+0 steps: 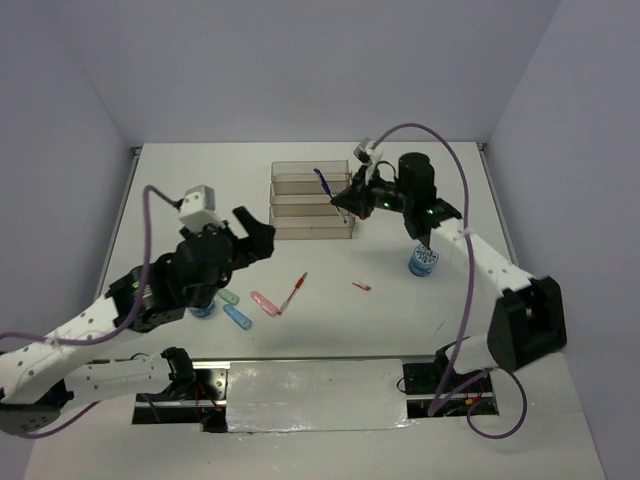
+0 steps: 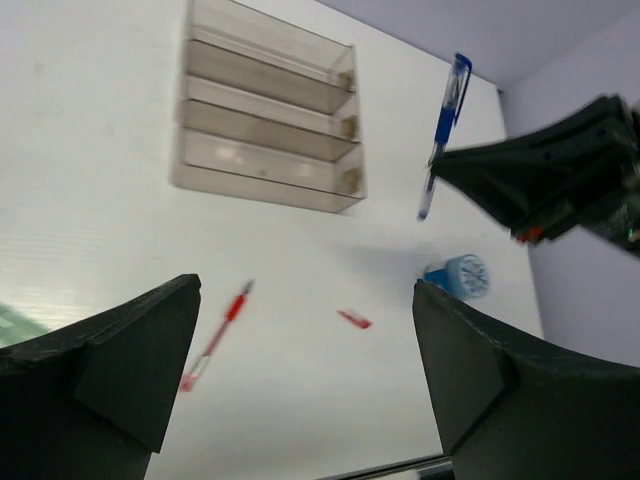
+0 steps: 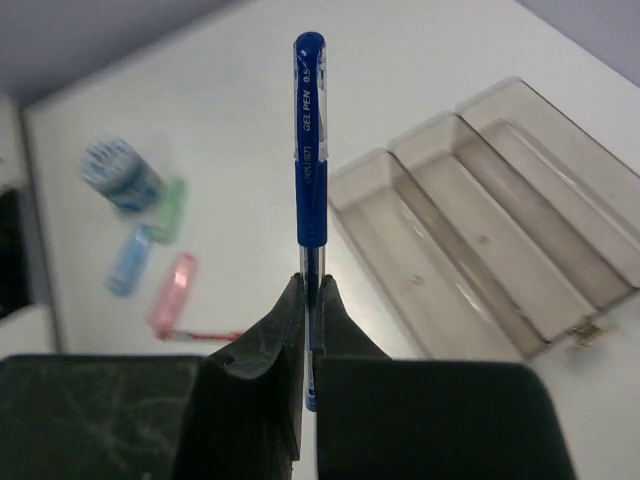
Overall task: Sort the stationery into containers
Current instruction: Place the pen in the storage box.
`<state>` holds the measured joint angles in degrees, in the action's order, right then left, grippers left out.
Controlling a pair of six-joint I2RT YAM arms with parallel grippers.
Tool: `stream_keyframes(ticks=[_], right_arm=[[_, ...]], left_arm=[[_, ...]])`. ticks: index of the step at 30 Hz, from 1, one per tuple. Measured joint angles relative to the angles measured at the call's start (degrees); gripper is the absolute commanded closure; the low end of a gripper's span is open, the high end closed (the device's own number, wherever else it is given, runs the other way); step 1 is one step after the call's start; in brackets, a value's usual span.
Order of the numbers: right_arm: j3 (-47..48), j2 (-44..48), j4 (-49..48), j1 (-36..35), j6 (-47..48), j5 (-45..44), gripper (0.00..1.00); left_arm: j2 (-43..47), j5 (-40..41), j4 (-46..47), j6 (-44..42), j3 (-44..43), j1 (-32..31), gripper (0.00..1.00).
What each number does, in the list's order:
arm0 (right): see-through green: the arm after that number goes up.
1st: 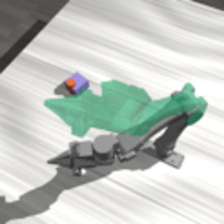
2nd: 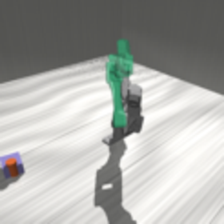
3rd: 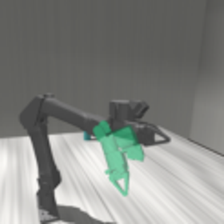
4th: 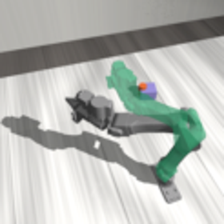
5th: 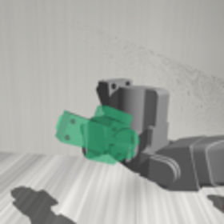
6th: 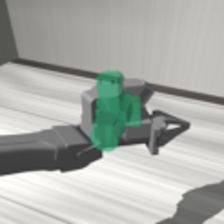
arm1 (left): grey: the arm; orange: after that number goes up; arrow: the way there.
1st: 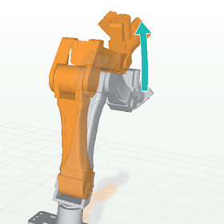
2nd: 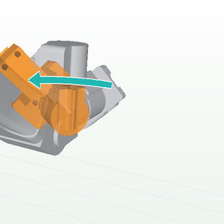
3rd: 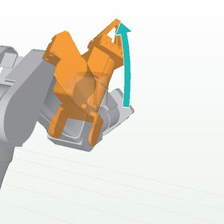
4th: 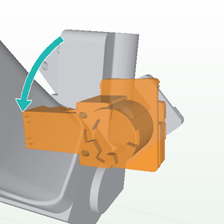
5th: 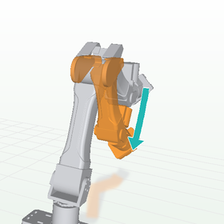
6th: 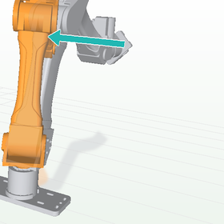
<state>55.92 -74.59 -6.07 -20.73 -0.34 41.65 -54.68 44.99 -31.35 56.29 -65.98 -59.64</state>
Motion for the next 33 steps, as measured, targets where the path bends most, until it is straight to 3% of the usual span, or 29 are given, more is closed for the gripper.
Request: stream_keyframes(ticks=[9, 14, 18, 26, 30, 33], right_arm=[[32.41, -31.82, 18.6, -4.59, 30.18, -11.74, 1.0], [42.93, -41.97, 28.26, -5.68, 41.57, -16.57, 1.0], [42.75, -44.37, 32.09, -6.82, 46.12, -19.26, 1.0], [35.69, -44.37, 30.45, -9.33, 48.24, -19.8, 0.97], [36.44, -44.94, 31.26, -9.77, 48.87, -20.2, 0.86], [37.24, -45.13, 31.06, -9.77, 49.35, -20.52, 0.72]], left_arm=[[16.15, -0.7, -12.46, -9.92, 2.38, 2.14, 0.01], [20.26, -0.81, -12.9, -13.14, 11.04, 2.19, 0.01], [19.06, -2.99, -12.83, -14.69, 17.59, 2.19, 0.01], [13.64, -5.18, -10.56, -16.68, 16.72, 2.45, 0.01], [14.08, -6.03, -10.38, -17.11, 16.72, 2.45, 0.01], [14.84, -6.29, -10.21, -17.22, 16.72, 2.47, 0.01]])
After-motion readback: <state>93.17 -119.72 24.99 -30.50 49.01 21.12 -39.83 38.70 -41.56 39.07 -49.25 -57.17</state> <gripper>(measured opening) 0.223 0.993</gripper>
